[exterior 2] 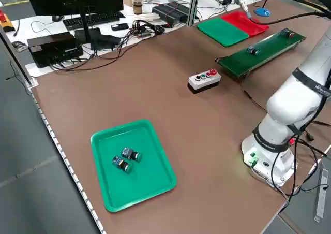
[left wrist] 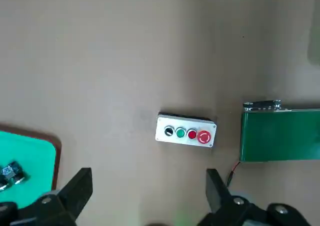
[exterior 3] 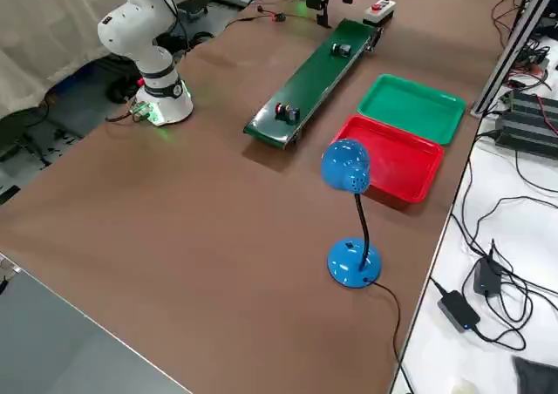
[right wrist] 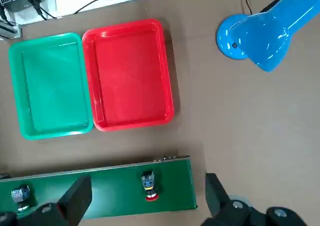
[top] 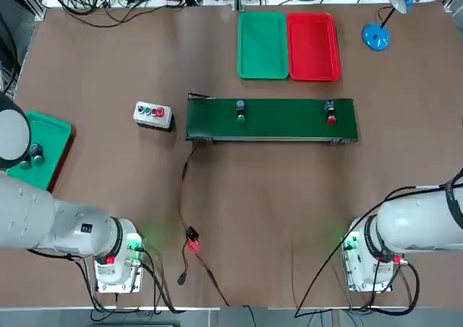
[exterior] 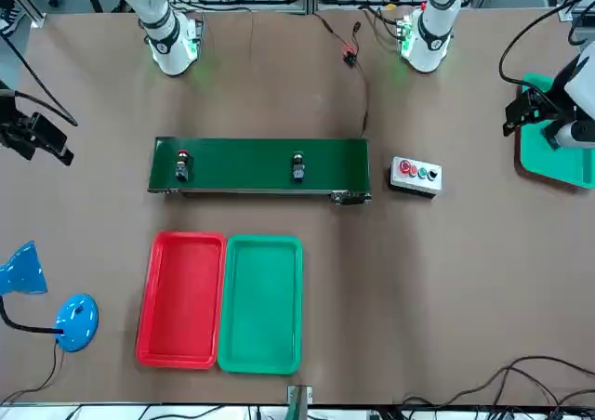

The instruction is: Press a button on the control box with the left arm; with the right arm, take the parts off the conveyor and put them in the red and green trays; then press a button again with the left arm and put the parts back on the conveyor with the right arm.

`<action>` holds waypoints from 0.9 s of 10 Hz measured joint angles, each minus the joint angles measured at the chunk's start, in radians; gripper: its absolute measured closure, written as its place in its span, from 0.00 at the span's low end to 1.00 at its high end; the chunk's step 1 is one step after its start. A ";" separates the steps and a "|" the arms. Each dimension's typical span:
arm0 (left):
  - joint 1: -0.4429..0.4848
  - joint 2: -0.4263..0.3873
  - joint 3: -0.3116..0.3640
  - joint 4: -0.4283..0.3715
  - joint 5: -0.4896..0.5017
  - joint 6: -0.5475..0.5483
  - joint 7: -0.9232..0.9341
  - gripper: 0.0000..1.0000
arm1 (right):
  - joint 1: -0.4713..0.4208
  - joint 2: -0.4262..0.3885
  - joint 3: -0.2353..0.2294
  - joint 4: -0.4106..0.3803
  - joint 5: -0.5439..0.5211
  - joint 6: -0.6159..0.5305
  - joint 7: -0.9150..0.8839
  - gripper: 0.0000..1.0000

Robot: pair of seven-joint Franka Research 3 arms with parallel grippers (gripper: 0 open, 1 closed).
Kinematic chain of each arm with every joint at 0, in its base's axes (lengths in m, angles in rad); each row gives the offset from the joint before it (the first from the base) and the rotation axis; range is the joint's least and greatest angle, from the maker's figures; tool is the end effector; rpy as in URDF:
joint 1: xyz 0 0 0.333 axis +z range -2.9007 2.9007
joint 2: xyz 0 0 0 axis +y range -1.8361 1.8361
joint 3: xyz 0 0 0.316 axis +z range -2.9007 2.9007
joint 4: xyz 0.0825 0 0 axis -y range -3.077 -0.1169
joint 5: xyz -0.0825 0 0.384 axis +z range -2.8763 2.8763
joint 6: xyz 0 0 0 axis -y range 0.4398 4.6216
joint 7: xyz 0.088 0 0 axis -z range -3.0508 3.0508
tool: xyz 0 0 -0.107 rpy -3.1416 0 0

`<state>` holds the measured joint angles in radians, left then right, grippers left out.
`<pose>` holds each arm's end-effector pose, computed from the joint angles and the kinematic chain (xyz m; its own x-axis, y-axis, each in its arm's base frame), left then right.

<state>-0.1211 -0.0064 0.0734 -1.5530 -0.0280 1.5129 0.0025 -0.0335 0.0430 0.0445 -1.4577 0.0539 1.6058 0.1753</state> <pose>0.5460 -0.0291 0.6314 0.9981 -0.0518 -0.0336 -0.0508 -0.9983 0.0285 0.5719 0.0112 0.6574 0.9818 -0.1654 0.0936 -0.1589 -0.9846 -0.0731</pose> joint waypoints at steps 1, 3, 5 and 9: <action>0.000 0.000 0.000 0.000 0.000 0.000 0.000 0.00 | 0.003 0.000 0.002 0.000 -0.023 -0.005 0.000 0.00; 0.000 0.000 0.000 0.000 0.000 0.000 0.000 0.00 | 0.007 -0.001 0.009 0.002 -0.041 -0.023 0.000 0.00; 0.000 0.000 0.001 0.000 0.000 0.000 0.000 0.00 | 0.007 -0.002 0.010 0.003 -0.043 -0.029 -0.001 0.00; 0.000 0.000 0.002 0.000 0.000 0.000 0.000 0.00 | 0.007 -0.002 0.010 0.003 -0.047 -0.031 -0.003 0.00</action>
<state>-0.1208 -0.0064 0.0756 -1.5530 -0.0280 1.5129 0.0025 -0.0267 0.0409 0.0544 -1.4545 0.0073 1.5745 0.1722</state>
